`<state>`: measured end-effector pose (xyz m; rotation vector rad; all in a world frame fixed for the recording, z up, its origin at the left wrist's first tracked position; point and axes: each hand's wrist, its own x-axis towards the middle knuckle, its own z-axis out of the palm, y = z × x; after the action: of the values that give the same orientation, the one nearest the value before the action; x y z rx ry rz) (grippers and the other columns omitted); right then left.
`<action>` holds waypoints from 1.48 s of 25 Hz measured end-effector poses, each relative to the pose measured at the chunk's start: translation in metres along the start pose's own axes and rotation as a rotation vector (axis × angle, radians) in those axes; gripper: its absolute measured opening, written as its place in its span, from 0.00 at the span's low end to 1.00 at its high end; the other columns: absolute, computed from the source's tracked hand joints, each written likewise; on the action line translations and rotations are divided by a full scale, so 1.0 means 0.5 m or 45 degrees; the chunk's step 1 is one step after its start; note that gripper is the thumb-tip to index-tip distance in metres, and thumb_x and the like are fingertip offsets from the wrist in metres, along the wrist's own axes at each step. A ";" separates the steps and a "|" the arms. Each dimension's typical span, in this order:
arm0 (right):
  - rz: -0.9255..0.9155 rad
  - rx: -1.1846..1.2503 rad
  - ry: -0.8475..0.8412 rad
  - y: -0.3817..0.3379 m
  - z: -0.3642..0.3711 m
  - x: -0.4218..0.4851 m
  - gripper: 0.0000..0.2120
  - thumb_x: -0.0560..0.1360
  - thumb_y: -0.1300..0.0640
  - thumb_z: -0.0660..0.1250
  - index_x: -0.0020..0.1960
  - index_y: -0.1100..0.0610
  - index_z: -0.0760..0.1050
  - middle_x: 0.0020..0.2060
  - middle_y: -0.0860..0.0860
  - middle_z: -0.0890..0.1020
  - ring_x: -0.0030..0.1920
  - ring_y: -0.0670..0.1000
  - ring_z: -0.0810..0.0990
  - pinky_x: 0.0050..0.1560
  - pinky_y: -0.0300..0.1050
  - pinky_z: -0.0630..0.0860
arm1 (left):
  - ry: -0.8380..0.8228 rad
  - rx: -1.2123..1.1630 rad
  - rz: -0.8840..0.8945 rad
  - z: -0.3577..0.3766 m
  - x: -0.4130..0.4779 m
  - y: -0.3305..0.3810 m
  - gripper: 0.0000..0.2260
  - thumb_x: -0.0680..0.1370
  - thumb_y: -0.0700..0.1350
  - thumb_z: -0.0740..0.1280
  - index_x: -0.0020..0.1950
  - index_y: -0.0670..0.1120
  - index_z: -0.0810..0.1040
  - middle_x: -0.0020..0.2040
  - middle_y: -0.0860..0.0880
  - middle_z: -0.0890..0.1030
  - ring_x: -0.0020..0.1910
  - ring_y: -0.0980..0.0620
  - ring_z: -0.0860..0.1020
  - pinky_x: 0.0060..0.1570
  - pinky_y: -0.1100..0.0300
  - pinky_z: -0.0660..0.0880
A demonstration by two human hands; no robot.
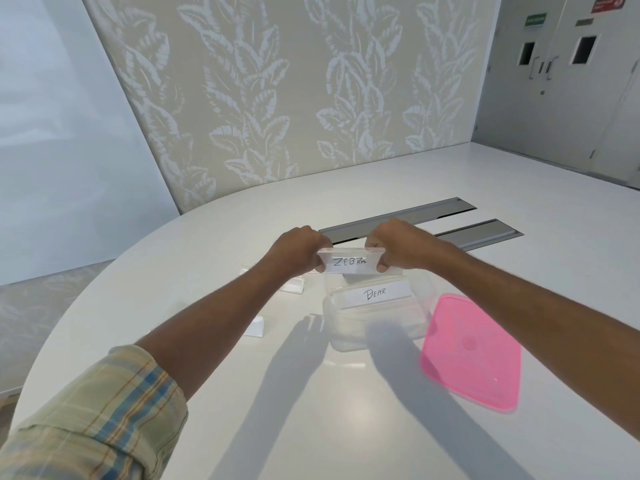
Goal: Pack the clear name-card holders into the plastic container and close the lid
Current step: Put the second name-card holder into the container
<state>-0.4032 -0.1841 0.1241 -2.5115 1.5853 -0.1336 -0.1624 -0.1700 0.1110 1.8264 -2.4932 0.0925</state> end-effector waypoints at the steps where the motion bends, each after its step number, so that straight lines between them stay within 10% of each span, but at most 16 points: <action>1: 0.008 0.004 -0.005 0.016 -0.001 -0.003 0.21 0.65 0.62 0.82 0.57 0.54 0.83 0.49 0.53 0.85 0.46 0.57 0.84 0.45 0.53 0.83 | -0.005 0.015 -0.002 0.005 0.007 0.013 0.22 0.74 0.42 0.74 0.67 0.54 0.83 0.57 0.48 0.85 0.59 0.42 0.80 0.48 0.55 0.74; 11: -0.007 0.001 -0.106 0.126 0.055 0.008 0.23 0.68 0.64 0.80 0.61 0.54 0.82 0.54 0.53 0.83 0.44 0.53 0.78 0.34 0.41 0.68 | -0.129 0.048 -0.017 0.079 0.054 0.097 0.20 0.74 0.52 0.77 0.65 0.50 0.82 0.59 0.44 0.82 0.60 0.41 0.80 0.46 0.56 0.69; 19: -0.104 -0.097 -0.275 0.147 0.129 0.045 0.26 0.69 0.64 0.80 0.65 0.56 0.80 0.59 0.55 0.83 0.58 0.58 0.82 0.55 0.49 0.79 | -0.300 0.077 0.018 0.146 0.065 0.110 0.23 0.72 0.54 0.80 0.65 0.48 0.82 0.57 0.46 0.81 0.57 0.42 0.82 0.44 0.56 0.71; 37: -0.153 -0.040 -0.458 0.164 0.192 0.065 0.22 0.67 0.66 0.82 0.59 0.60 0.84 0.53 0.55 0.87 0.54 0.55 0.85 0.58 0.51 0.82 | -0.425 0.194 0.184 0.232 0.104 0.112 0.11 0.73 0.51 0.78 0.53 0.51 0.85 0.48 0.50 0.80 0.52 0.43 0.83 0.41 0.57 0.72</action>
<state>-0.4460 -0.2390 0.0141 -2.4760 1.3043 0.3134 -0.2322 -0.2117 -0.0017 1.8471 -2.9201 -0.0205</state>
